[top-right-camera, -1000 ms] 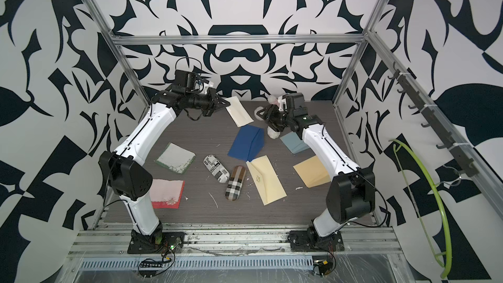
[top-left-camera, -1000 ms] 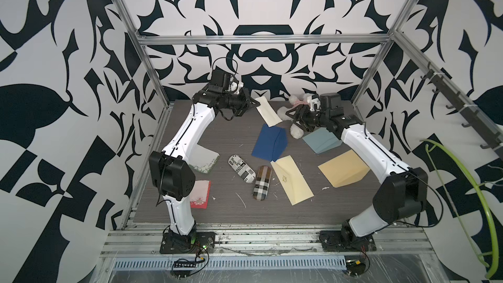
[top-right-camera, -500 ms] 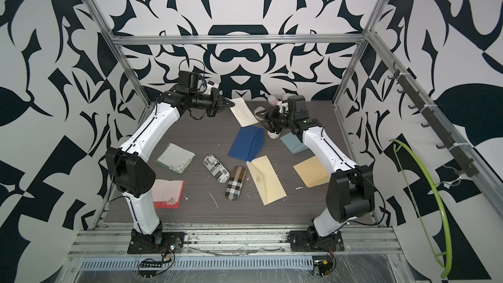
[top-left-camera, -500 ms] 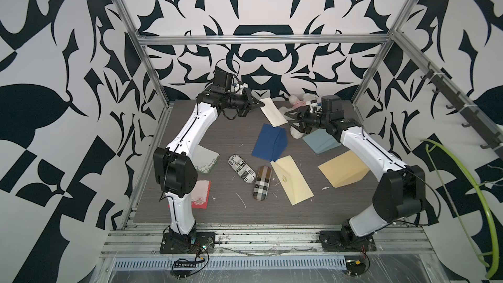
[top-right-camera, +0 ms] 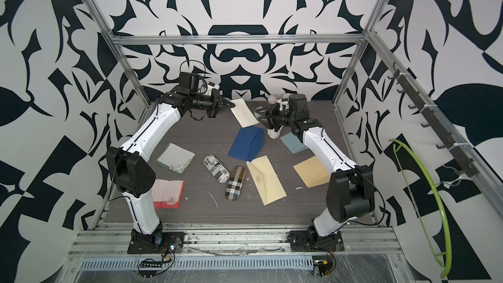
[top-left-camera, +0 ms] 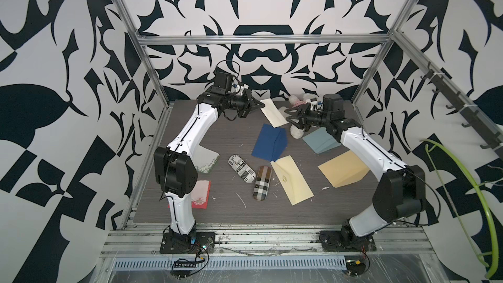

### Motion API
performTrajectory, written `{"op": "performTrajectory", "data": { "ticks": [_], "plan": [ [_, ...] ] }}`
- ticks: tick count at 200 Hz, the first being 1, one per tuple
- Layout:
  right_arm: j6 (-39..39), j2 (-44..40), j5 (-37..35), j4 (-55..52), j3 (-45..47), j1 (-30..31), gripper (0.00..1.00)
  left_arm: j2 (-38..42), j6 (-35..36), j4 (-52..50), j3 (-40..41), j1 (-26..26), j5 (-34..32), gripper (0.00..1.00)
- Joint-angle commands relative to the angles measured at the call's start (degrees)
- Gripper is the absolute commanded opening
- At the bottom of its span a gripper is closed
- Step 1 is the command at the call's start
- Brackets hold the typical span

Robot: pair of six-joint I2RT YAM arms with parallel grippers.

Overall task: Take the letter paper out of the envelope
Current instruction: Unfold the letter paper.

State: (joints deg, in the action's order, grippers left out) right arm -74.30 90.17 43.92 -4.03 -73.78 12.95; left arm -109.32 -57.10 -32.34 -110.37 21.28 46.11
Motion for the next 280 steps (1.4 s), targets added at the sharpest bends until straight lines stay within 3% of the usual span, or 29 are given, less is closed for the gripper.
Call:
{"op": "performTrajectory", "data": {
  "ticks": [1,36,147,280],
  "plan": [
    [-1.7,-3.5,1.6,2.8,1.3,0.2,0.38,-0.4,0.1,1.2,0.6,-0.1,0.7,0.00],
    [4.2,-6.2,-1.0,-5.4,2.0,-0.2,0.39,-0.3,-0.1,1.1,0.0,-0.1,0.6,0.00],
    [0.4,-8.2,-0.4,-1.6,5.5,0.0,0.41,-0.6,-0.1,1.3,0.3,0.3,0.7,0.00],
    [-7.4,-7.6,-0.7,8.2,6.8,0.1,0.34,-1.1,-0.9,2.8,0.9,1.1,0.8,0.00]
  ]
}}
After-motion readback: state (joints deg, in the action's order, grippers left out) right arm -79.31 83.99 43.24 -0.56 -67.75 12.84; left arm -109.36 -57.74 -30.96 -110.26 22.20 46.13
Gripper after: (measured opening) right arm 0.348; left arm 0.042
